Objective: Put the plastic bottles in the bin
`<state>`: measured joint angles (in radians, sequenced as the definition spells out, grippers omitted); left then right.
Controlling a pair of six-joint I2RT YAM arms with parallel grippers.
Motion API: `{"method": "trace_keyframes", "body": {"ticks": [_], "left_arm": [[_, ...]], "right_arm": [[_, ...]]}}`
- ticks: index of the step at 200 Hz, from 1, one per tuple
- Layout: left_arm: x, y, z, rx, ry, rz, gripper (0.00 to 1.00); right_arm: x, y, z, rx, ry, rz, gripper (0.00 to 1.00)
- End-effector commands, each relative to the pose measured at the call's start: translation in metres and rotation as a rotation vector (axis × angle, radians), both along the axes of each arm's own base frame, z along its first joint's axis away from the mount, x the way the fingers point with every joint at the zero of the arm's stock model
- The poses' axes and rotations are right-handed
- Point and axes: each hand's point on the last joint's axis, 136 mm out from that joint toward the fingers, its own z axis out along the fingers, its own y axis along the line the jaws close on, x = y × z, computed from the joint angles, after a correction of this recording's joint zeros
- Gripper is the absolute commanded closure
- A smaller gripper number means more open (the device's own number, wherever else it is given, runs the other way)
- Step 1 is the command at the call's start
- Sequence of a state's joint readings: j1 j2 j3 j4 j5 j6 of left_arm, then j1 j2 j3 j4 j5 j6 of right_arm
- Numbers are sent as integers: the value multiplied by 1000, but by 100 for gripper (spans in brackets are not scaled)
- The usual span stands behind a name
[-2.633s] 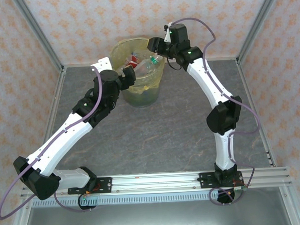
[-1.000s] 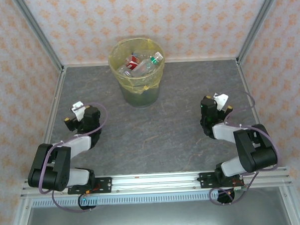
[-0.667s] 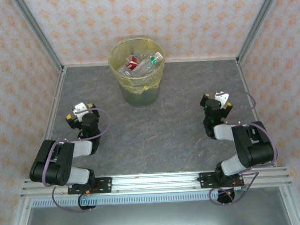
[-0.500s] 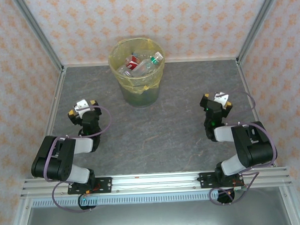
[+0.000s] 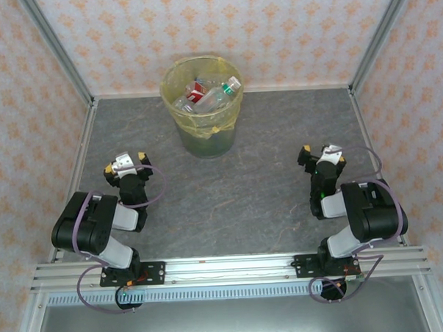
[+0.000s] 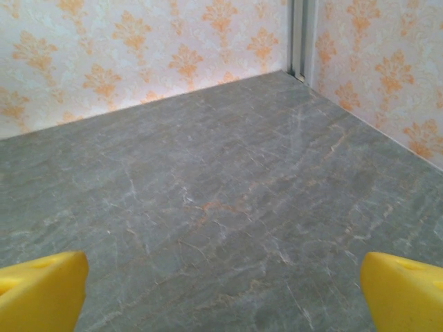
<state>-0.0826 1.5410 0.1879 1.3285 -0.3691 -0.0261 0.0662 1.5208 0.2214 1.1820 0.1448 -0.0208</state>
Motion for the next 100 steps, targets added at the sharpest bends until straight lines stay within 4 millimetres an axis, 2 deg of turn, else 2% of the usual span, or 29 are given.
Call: {"method": "trace_keyframes", "body": {"ticks": [1,8,22,100], "left_arm": [[2,-2,16,-8,-74,-23,0],[3,-2,11,-13,-49,-23,0],[2,-1,17,-1,-84,-22,0],[2,-2,16,0,-77,-26,0]], "right_arm": [[5,4,15,7,-61,26,0],[4,3,17,6,-73,24,0],[4,3,15,7,-64,24,0],[4,3,16,4,-68,22,0]]}}
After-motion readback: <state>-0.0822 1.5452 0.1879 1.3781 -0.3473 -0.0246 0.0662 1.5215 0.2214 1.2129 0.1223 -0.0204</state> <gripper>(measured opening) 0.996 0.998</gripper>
